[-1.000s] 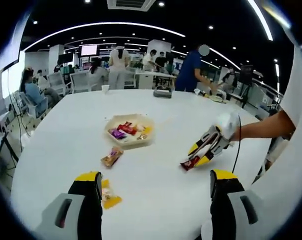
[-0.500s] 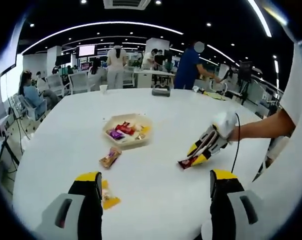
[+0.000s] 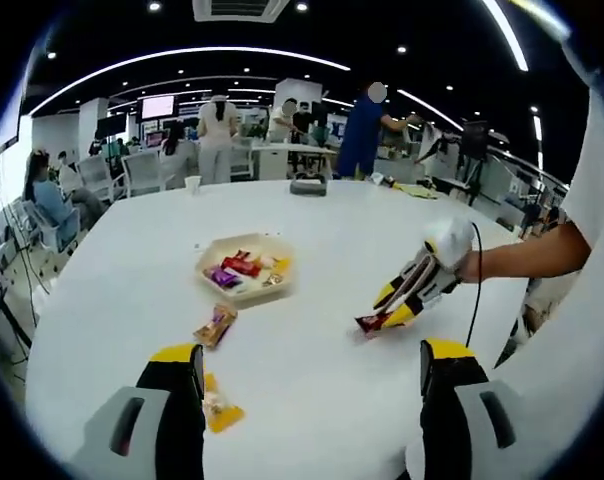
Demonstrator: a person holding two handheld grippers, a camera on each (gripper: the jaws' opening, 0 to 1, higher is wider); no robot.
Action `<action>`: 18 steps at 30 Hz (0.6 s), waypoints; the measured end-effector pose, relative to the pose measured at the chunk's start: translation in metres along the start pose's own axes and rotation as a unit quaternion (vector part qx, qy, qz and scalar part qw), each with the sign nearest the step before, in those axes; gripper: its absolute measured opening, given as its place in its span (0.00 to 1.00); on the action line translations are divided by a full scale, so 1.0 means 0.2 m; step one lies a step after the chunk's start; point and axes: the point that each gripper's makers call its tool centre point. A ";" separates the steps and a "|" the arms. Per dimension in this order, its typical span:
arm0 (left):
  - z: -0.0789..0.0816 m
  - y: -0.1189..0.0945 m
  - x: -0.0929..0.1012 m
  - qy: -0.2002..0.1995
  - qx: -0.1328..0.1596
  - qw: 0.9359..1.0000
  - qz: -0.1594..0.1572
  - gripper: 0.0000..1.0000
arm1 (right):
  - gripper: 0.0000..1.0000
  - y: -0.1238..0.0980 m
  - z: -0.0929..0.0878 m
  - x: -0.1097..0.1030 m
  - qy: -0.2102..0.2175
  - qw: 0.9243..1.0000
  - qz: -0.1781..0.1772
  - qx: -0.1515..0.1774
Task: Place the target food into the container with the food tongs after gripping and lifting it, then release it inside without dropping or visibly crushing the food.
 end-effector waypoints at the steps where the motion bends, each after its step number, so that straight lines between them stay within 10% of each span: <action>1: 0.00 0.02 -0.01 0.007 -0.005 1.000 -0.013 0.89 | 0.21 -0.02 0.01 0.03 -0.002 1.000 -0.025 0.005; 11: 0.06 0.03 -0.16 0.043 0.005 0.996 -0.073 0.89 | 0.21 -0.12 0.16 0.01 0.107 0.984 -0.123 0.070; 18: 0.08 0.04 -0.29 0.062 0.011 0.992 -0.110 0.89 | 0.21 -0.21 0.26 0.01 0.179 0.951 -0.218 0.124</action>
Point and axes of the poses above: the point that each gripper's makers call its tool centre point, and the gripper's own axes: y roughly forward along the fingers, x roughly to its right, z roughly out of its top, and after that the axes turned 4 degrees about z, right-handed
